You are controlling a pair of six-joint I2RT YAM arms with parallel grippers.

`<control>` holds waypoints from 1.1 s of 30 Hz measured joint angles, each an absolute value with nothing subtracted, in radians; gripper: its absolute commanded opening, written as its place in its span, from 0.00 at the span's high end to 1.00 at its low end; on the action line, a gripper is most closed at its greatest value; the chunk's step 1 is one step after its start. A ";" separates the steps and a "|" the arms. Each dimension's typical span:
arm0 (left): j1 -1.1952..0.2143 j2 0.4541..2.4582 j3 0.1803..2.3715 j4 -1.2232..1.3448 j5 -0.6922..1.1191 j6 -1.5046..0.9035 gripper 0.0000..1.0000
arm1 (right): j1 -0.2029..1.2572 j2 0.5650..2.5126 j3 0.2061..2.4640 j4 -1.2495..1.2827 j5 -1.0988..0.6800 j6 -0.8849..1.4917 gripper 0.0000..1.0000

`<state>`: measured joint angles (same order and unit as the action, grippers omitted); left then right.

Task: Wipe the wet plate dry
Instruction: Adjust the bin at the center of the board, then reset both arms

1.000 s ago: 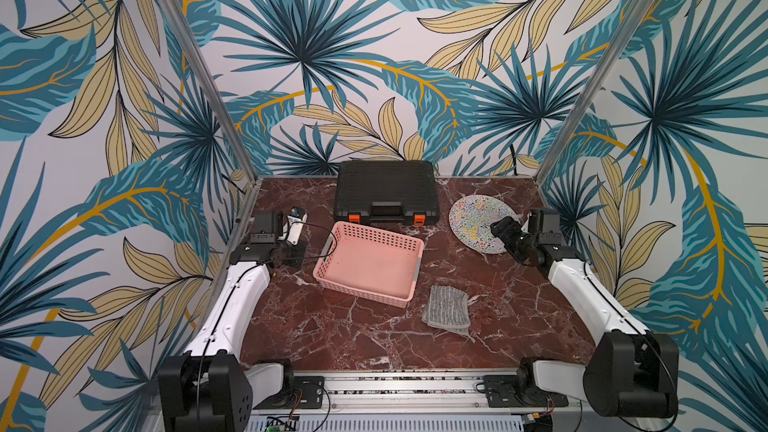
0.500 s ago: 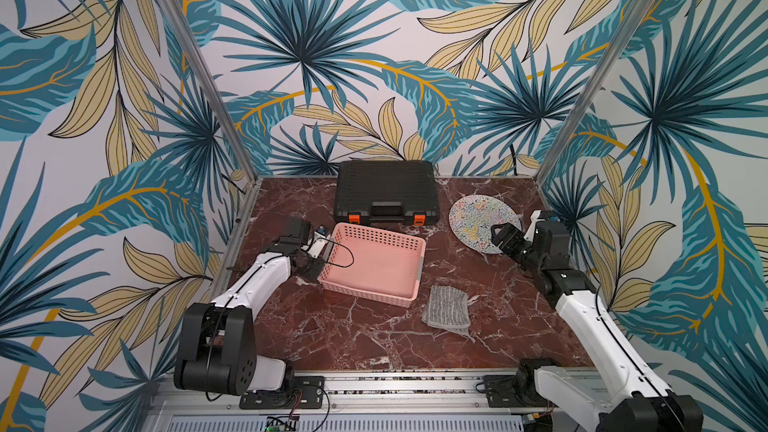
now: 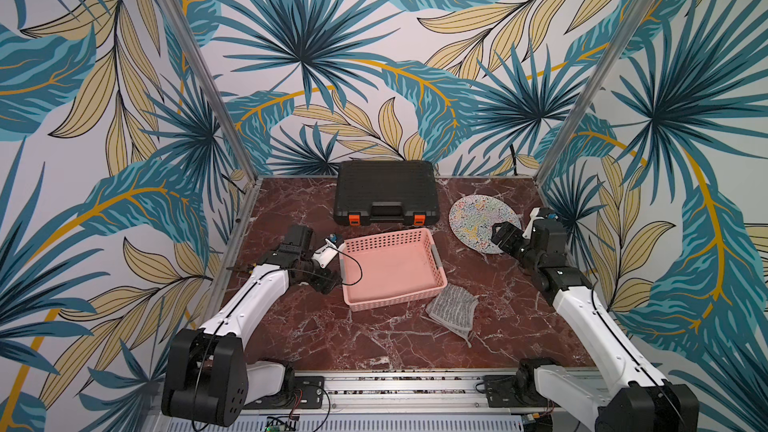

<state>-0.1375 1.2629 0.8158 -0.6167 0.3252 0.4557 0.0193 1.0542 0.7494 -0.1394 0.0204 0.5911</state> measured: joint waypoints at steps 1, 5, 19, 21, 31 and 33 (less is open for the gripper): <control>-0.137 1.256 0.816 -0.593 0.311 0.446 0.00 | 0.028 1.055 0.740 -0.121 0.033 0.578 0.13; -0.137 1.249 0.811 -0.447 0.241 0.381 0.00 | 0.070 1.063 0.707 -0.058 0.110 0.514 0.08; -0.111 1.336 0.459 0.427 0.146 0.233 0.00 | 0.096 1.002 0.477 0.247 0.265 0.271 0.01; -0.097 1.374 0.421 0.559 0.151 0.219 0.00 | 0.097 1.012 0.450 0.294 0.266 0.239 0.01; -0.031 1.525 0.382 0.805 0.123 0.129 0.00 | 0.098 1.231 0.431 0.535 0.314 0.088 0.01; -0.032 1.524 0.382 0.813 0.117 0.121 0.00 | 0.091 1.266 0.430 0.579 0.323 0.068 0.01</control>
